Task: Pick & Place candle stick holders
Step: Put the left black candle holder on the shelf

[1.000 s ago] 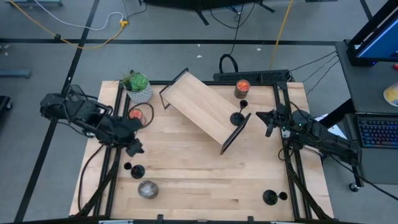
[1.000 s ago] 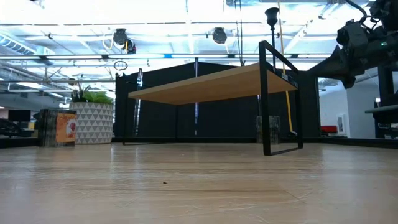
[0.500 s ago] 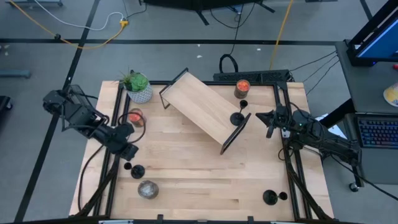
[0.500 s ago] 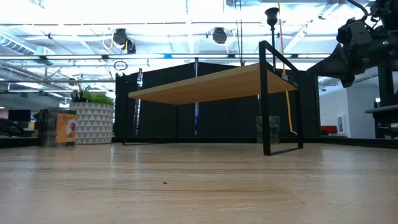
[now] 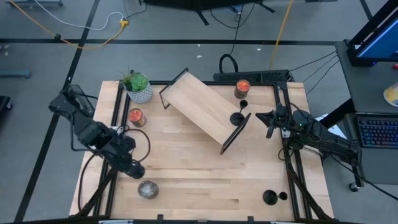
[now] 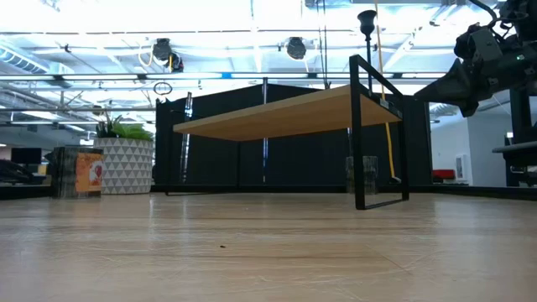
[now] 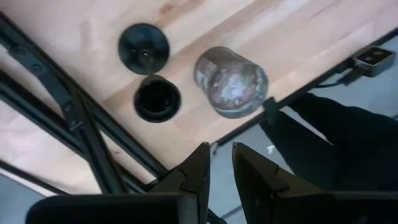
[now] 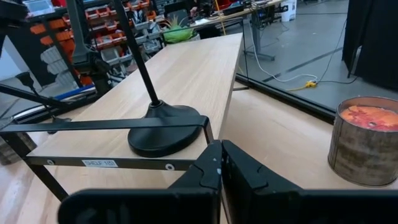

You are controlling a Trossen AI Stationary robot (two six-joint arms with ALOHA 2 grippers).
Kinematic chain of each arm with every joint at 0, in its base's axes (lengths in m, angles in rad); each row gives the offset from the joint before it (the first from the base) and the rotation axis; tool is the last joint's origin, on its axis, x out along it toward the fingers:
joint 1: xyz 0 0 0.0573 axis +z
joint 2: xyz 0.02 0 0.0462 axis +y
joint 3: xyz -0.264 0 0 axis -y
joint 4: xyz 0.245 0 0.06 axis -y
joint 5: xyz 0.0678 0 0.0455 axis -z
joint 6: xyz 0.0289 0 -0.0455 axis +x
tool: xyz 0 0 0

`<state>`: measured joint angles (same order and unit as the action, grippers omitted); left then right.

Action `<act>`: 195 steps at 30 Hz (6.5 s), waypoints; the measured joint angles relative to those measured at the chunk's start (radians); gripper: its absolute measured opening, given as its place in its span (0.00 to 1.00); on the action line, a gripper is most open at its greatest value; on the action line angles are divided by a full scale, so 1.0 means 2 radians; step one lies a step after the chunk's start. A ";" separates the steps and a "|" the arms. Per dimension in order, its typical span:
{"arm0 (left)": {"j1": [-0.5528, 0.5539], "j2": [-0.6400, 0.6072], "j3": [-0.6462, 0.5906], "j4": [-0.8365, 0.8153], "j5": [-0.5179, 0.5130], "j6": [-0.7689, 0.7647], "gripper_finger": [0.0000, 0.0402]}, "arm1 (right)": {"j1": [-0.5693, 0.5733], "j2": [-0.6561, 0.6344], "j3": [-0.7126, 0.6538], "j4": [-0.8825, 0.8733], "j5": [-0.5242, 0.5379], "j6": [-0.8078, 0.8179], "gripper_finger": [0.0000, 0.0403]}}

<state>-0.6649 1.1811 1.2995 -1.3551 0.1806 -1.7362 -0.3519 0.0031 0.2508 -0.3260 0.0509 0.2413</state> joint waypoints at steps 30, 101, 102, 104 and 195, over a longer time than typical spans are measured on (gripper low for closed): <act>-0.016 0.017 -0.016 -0.084 -0.022 0.001 0.46 | 0.000 0.000 0.000 0.004 0.000 0.004 0.00; -0.022 0.038 -0.091 -0.060 -0.039 0.037 0.04 | 0.000 0.000 0.000 0.008 0.000 0.004 0.00; -0.021 0.032 -0.092 -0.070 -0.045 0.032 0.04 | 0.000 0.000 0.000 0.008 0.000 0.004 0.00; -0.021 0.021 -0.092 -0.086 -0.052 0.022 0.04 | 0.000 0.000 0.000 0.008 0.000 0.004 0.00; 0.287 0.332 0.459 0.100 -0.040 0.518 0.04 | 0.261 0.542 0.427 0.071 -0.050 -0.170 0.28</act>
<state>-0.0911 1.8457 2.2173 -1.1549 0.1009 -0.7006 0.1693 1.0878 1.1055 -0.1846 -0.0494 -0.0997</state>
